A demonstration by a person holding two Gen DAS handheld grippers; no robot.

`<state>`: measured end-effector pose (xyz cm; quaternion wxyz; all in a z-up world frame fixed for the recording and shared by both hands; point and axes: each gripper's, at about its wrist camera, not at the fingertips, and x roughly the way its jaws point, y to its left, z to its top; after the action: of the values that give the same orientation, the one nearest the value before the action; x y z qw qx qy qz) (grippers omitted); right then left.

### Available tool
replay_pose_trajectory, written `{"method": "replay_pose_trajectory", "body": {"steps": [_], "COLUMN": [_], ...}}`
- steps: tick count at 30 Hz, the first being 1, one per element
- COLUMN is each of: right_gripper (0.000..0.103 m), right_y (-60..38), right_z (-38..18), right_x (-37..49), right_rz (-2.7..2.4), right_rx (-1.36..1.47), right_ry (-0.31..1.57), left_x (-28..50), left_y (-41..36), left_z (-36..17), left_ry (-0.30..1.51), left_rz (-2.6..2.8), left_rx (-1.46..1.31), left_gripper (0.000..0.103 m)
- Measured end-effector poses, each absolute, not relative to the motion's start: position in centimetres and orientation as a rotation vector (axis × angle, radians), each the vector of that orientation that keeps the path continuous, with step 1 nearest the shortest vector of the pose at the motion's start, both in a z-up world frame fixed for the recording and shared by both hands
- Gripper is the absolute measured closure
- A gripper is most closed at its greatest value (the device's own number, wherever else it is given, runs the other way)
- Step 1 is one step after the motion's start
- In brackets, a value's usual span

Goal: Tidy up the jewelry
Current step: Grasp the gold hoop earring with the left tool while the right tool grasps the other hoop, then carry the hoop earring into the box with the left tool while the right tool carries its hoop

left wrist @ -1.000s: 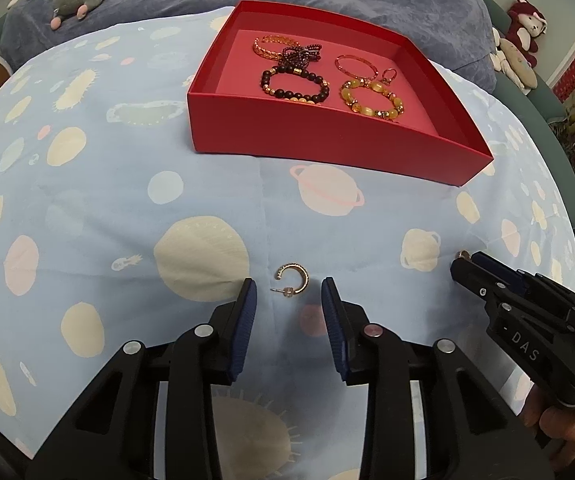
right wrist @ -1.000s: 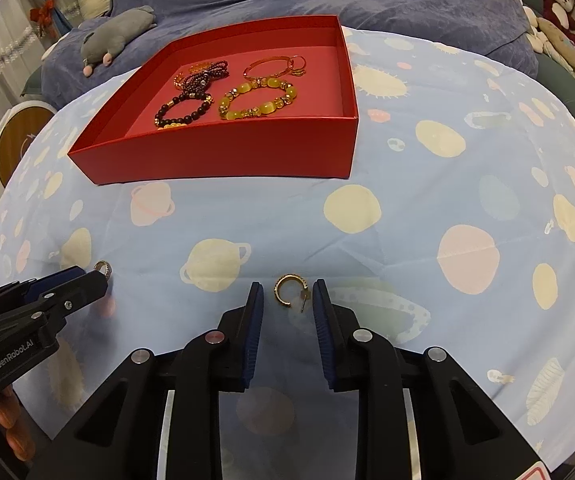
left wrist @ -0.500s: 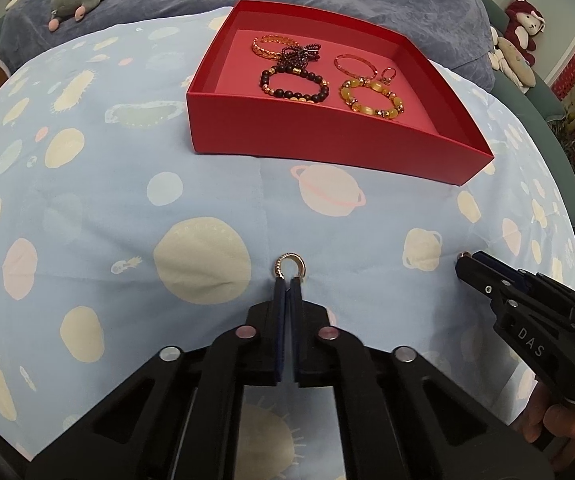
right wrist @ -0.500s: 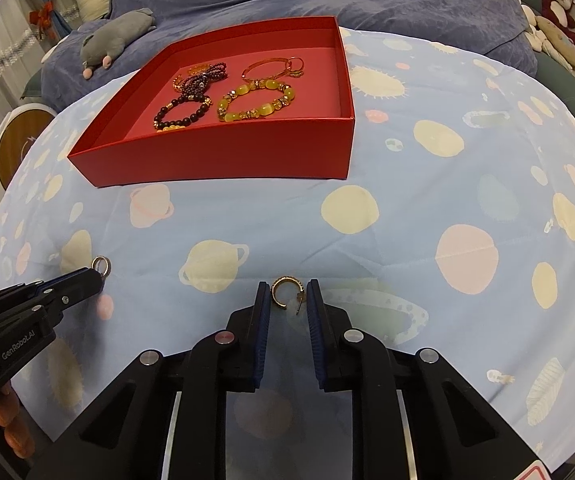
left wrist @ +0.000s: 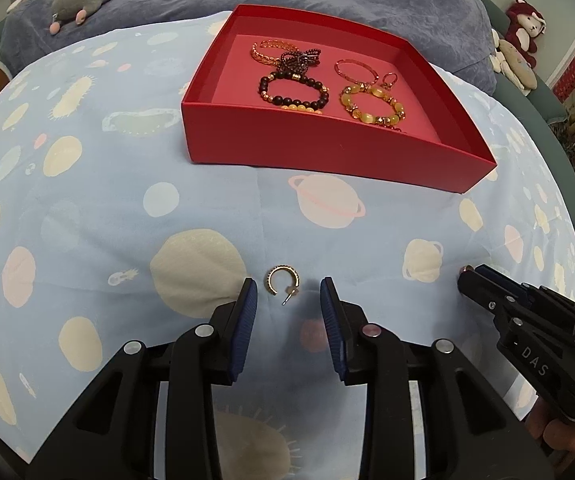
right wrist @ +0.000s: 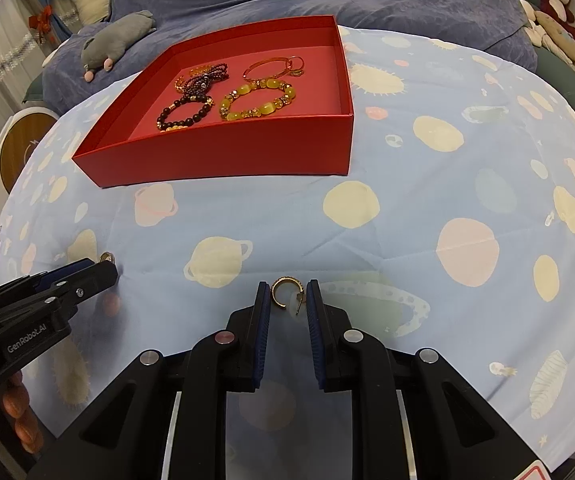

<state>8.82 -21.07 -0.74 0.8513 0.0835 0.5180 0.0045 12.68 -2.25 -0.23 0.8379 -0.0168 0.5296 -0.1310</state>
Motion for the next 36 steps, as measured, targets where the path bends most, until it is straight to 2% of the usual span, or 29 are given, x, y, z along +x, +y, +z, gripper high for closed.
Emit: {"method": "replay_pose_trajectory", "body": {"steps": [2,3,15,36], "right_gripper": [0.086,0.086,0.086,0.086], "right_y": [-21.1,-21.1,-21.3,-20.4], "right_z": [-0.7,-0.7,0.7,11.1], "right_x": [8.9,8.9,8.6,9.9], "right_rz": [0.010,0.010,0.021,0.108], "right_rx": [0.176,0.178,0.193,0.193], "right_ry": [1.091,1.091,1.065,0.860], "left_x": [12.8,12.9,11.9,12.1], "left_y": [-2.5,-2.5,-2.5,-3.6], "left_z": [-0.3,-0.3,1.4,11.3], "left_ry": [1.120,1.121,1.100,0.934], "left_rz": [-0.285,-0.287,-0.310,-0.374], "left_rx": [-0.028,-0.025,-0.041,-0.039], "left_gripper": [0.085,0.087,0.088,0.088]}}
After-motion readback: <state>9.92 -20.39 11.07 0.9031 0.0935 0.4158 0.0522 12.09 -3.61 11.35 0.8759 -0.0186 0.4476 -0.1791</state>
